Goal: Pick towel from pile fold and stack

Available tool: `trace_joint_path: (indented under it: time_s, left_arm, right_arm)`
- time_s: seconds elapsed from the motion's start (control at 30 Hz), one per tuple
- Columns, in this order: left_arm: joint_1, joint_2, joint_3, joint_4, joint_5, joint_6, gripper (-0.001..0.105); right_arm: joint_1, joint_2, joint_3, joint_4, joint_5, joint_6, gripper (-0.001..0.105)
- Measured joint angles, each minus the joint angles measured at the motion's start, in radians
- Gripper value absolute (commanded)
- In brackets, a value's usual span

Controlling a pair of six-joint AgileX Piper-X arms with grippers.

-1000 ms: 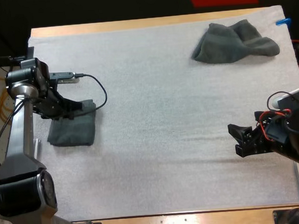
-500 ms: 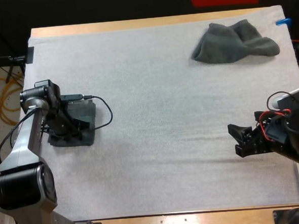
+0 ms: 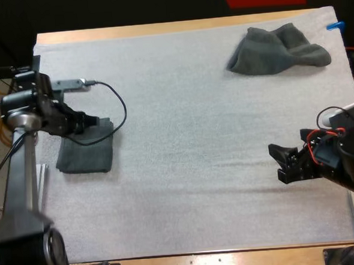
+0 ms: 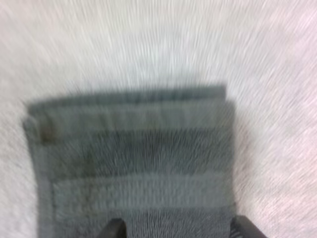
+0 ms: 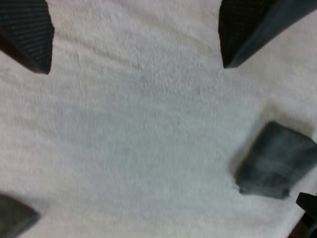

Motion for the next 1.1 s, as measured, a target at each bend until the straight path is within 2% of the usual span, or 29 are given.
trace_joint_path:
  time_s: [0.23, 0.47, 0.67, 0.87, 1.0, 1.1]
  left_arm:
    - [0.000, -0.193, -0.005, -0.001, 0.006, 0.000, 0.043]
    - [0.000, -0.376, -0.005, 0.015, 0.032, 0.000, 0.043]
    - [0.000, -0.478, -0.005, 0.026, 0.077, -0.024, 0.043]
    - [0.000, -0.536, -0.005, 0.026, 0.133, -0.037, 0.043]
    - [-0.020, -0.562, -0.005, 0.026, 0.160, -0.037, 0.043]
    - [-0.046, -0.568, -0.005, 0.026, 0.164, -0.036, 0.043]
  right_arm:
    - [-0.039, 0.081, 0.000, -0.107, 0.015, 0.001, 0.067]
    - [-0.163, 0.233, 0.000, -0.208, -0.073, -0.054, 0.067]
    - [-0.307, 0.285, 0.000, -0.248, -0.127, -0.093, 0.067]
    - [-0.481, 0.289, 0.000, -0.244, -0.136, -0.128, 0.067]
    - [-0.613, 0.289, 0.000, -0.219, -0.222, -0.144, 0.067]
    - [-0.695, 0.278, 0.000, -0.183, -0.238, -0.174, 0.067]
